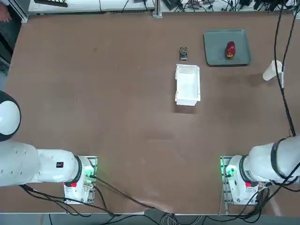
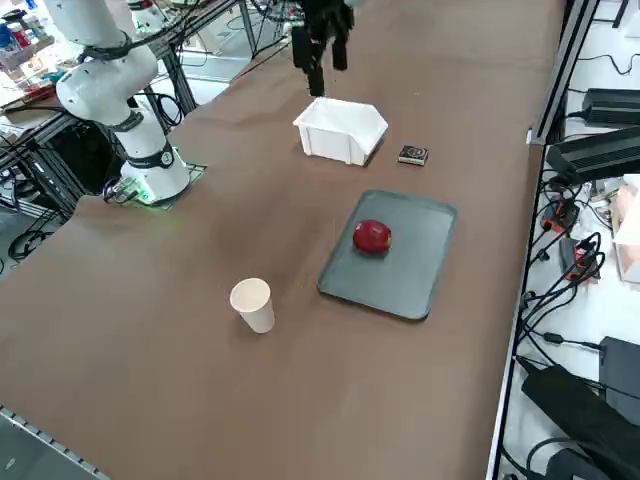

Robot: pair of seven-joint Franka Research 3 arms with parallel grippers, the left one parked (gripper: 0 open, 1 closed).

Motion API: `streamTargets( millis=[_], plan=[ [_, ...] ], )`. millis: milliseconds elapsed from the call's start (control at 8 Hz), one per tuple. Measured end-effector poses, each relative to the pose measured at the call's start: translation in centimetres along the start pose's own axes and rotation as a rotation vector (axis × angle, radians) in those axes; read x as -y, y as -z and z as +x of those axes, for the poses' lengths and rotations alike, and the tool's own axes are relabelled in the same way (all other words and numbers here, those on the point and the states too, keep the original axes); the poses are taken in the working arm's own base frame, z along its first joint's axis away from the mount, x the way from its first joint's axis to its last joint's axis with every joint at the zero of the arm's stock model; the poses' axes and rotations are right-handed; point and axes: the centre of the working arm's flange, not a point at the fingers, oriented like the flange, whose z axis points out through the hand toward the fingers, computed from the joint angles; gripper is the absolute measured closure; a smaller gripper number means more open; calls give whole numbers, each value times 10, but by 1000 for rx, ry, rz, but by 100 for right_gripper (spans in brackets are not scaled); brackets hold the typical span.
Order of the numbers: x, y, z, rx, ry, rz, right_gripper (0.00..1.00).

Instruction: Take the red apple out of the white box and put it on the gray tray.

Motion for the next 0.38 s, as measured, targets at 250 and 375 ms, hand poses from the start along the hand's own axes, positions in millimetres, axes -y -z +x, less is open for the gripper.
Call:
streamTargets(
  millis=[250, 375],
  plan=[
    [0, 9, -7, -2, 28, -3, 0],
    [0, 3, -5, 8, 29, -2, 0]
  ],
)
